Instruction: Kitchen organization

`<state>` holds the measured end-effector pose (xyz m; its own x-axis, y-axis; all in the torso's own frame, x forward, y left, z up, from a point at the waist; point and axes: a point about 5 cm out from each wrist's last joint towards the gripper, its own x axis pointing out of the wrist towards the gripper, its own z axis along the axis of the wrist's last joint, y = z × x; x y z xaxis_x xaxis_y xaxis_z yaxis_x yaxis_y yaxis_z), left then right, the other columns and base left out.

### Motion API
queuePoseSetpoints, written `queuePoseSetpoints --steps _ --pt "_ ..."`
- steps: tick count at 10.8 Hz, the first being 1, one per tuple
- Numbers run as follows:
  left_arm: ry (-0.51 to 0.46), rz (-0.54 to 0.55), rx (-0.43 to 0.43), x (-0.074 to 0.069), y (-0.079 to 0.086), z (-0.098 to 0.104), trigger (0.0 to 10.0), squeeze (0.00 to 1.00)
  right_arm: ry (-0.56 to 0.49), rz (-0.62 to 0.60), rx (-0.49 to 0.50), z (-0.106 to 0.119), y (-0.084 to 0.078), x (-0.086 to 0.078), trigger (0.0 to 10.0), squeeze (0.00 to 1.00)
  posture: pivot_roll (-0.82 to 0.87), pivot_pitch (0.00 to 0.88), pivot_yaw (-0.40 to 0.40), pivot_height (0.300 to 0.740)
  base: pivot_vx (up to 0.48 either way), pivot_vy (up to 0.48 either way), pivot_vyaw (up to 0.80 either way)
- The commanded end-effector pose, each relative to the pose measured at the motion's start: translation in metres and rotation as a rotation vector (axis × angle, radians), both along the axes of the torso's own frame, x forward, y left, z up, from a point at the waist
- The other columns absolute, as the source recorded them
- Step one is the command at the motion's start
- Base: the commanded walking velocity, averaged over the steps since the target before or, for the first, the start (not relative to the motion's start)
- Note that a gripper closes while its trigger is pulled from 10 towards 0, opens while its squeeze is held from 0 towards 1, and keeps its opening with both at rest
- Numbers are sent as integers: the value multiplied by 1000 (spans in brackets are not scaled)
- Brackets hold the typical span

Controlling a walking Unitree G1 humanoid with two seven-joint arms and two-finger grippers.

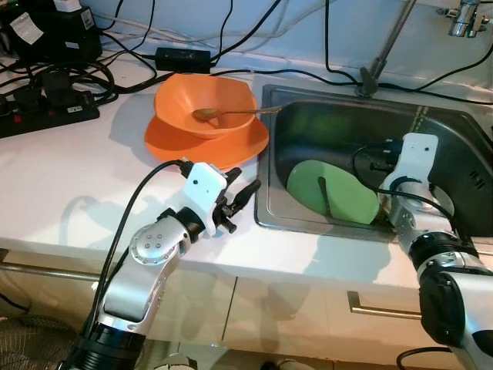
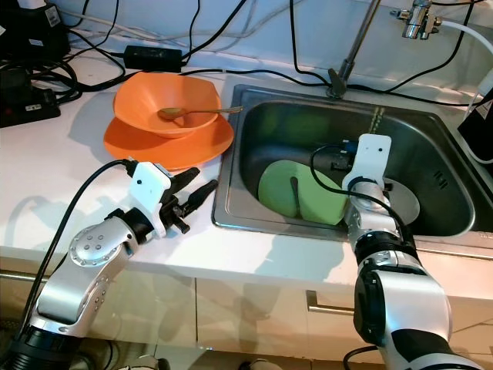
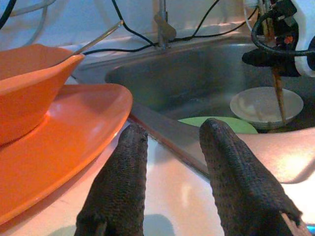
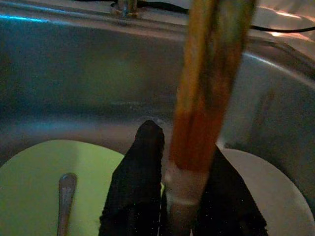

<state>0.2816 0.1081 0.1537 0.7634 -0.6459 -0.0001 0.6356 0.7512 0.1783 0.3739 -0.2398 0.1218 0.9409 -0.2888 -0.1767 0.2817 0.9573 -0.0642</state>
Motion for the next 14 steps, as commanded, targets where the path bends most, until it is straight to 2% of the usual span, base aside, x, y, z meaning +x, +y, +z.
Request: queuePoseSetpoints --steps 1,3,4,5,7,8,9,10,12,13,14 --pt "1 -19 11 -4 -3 -1 10000 0 32 -28 14 -9 -4 -5 10000 1000 53 30 -118 740 0 0 0" --pt "6 -29 19 -4 -3 -1 10000 0 32 -36 15 -11 -5 -6 10000 1000 56 26 -110 740 0 0 0" --pt "7 -32 22 -5 -3 -2 10000 0 33 -39 17 -12 -5 -7 10000 580 61 23 -106 740 0 0 0" --pt "9 -34 25 -5 -3 -2 10000 0 32 -41 19 -12 -4 -7 10000 0 64 23 -103 740 0 0 0" --pt "9 -37 31 -5 -2 -1 10000 0 20 -46 19 -10 -1 -5 10000 0 66 23 -98 740 0 0 0" --pt "6 -36 31 -4 -2 0 10000 0 -20 -46 9 -3 -1 -3 10000 0 63 25 -94 740 0 0 0" --pt "0 -32 31 -3 -2 1 10000 0 -115 -35 -27 18 -1 5 10000 0 56 30 -87 740 0 0 0" --pt "-2 -31 29 -2 -4 1 10000 0 -315 10 -94 62 3 14 10000 0 42 32 -84 740 0 0 0" --pt "-2 -33 24 -1 -7 1 10000 0 -464 40 -112 88 9 14 10000 0 33 39 -84 740 0 0 0" --pt "-2 -34 22 -1 -7 1 10000 0 -541 52 -112 99 12 9 10000 0 28 44 -84 740 0 0 0" --pt "-3 -34 22 0 -8 1 10000 0 -574 52 -109 101 13 4 10000 0 25 46 -83 740 0 0 0"
